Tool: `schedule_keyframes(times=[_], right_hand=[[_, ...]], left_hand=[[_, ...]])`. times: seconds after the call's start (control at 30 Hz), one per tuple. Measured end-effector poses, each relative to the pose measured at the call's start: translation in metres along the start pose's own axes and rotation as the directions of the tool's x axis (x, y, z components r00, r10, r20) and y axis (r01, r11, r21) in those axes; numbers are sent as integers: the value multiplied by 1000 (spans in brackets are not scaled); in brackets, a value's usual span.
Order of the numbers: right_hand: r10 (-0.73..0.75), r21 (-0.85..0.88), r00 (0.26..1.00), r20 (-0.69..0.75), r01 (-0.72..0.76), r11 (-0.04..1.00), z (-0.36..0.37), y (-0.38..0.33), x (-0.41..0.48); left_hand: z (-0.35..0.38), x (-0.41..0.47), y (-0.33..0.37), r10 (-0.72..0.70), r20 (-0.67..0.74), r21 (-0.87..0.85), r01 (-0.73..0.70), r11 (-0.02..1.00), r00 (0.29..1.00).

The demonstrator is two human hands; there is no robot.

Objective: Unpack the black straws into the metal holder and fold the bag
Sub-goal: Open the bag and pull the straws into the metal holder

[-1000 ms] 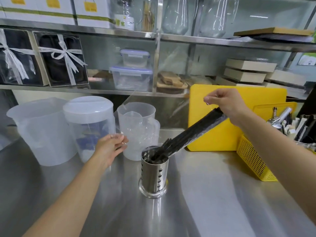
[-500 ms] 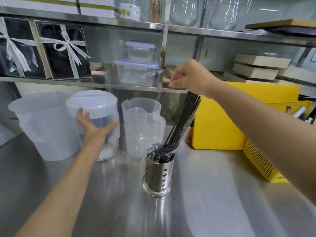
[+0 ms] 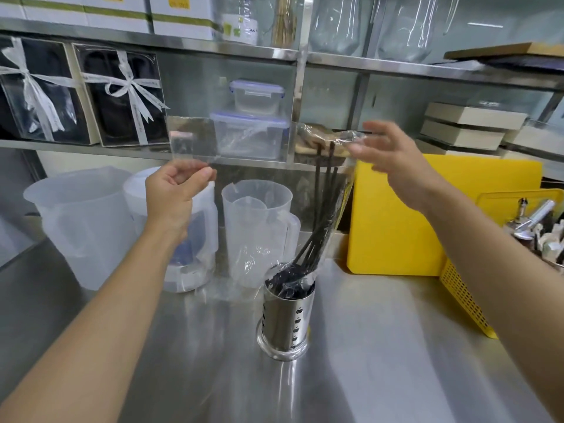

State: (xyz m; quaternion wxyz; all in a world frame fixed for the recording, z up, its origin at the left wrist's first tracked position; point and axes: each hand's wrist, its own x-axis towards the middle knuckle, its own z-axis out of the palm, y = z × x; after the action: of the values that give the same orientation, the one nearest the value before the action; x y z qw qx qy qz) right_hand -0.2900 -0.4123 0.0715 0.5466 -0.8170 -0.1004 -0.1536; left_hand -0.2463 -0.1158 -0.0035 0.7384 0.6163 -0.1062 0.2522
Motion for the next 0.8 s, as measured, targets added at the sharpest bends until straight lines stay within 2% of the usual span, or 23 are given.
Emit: schedule_keyframes(times=[0.07, 0.13, 0.27, 0.37, 0.47, 0.6, 0.73, 0.8], right_hand=[[154, 105, 979, 131, -168, 980, -2, 22, -9], [219, 159, 948, 229, -259, 953, 7, 40, -20], [183, 223, 942, 280, -249, 942, 37, 58, -30], [151, 224, 966, 209, -197, 954, 59, 68, -30], [162, 340, 978, 134, -199, 919, 73, 82, -31], [154, 412, 982, 110, -186, 892, 76, 92, -31], [126, 481, 989, 76, -147, 864, 74, 94, -25], [119, 472, 990, 70, -138, 871, 77, 94, -24]], left_hand=[[1, 1, 4, -3, -3, -15, 3, 1000, 1000], [4, 1, 6, 8, 5, -9, -8, 1000, 1000], [13, 1, 8, 11, 29, 13, -12, 1000, 1000], [19, 1, 11, 24, 44, 33, -25, 999, 999], [21, 1, 15, 41, 92, 85, -49, 995, 995], [20, 4, 19, 121, 110, 223, -143, 964, 986], [21, 4, 19, 125, 179, 245, -167, 955, 976], [23, 7, 20, 120, 131, 224, -147, 963, 984]])
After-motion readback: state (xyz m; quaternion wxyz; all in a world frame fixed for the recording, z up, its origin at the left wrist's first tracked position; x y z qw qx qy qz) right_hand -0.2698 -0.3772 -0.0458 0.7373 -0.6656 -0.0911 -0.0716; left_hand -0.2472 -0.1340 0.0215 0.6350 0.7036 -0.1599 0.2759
